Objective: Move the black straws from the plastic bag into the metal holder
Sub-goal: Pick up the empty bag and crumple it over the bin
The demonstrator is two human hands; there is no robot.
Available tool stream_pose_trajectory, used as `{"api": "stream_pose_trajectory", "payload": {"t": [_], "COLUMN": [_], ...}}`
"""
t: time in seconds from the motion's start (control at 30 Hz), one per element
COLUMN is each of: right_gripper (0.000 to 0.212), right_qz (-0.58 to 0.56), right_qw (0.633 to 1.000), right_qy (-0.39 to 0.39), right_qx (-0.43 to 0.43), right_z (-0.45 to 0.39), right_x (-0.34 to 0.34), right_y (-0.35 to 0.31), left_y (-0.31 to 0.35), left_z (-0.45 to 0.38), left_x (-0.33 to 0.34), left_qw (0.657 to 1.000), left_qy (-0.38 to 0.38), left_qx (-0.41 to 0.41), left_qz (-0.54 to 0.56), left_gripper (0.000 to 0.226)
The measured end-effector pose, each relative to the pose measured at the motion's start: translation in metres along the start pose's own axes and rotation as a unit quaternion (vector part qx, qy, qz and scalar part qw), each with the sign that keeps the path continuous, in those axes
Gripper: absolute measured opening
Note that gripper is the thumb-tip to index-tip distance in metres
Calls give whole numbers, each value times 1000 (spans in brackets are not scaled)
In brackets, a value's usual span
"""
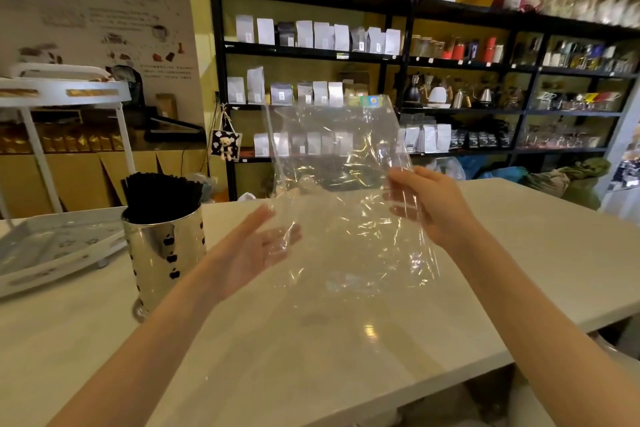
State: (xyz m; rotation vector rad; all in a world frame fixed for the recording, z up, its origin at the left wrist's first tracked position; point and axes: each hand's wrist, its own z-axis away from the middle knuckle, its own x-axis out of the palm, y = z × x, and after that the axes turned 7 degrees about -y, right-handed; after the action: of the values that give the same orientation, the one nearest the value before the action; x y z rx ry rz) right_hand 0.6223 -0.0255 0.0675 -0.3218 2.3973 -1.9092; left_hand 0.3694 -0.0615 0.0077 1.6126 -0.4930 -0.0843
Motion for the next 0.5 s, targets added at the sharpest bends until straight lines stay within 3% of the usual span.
{"api": "stream_pose_trajectory", "payload": {"t": [0.07, 0.17, 0.27, 0.43, 0.5], "right_gripper": [7, 8, 7, 46, 49], "right_qz": [-11, -17, -2, 26, 55], "right_qw": [1000, 999, 998, 999, 998], "right_qy": [2, 7, 3, 18, 16], "right_qx": [29, 47, 58, 42, 24], "right_z": [2, 9, 18, 35, 44], "right_x": [1, 1, 0, 2, 4], "right_y": [10, 25, 36, 47, 52], "left_y": [-4, -1, -3, -12, -14], "left_z": [-5, -8, -2, 22, 35], "left_x": [7, 11, 14, 22, 25], "left_qw": [1000, 996, 990, 982, 977], "left_qy": [7, 83, 133, 185, 203], "left_qx": [3, 21, 26, 42, 51], "left_qz": [16, 18, 25, 0, -32], "left_gripper": [78, 33, 45, 71, 72]}}
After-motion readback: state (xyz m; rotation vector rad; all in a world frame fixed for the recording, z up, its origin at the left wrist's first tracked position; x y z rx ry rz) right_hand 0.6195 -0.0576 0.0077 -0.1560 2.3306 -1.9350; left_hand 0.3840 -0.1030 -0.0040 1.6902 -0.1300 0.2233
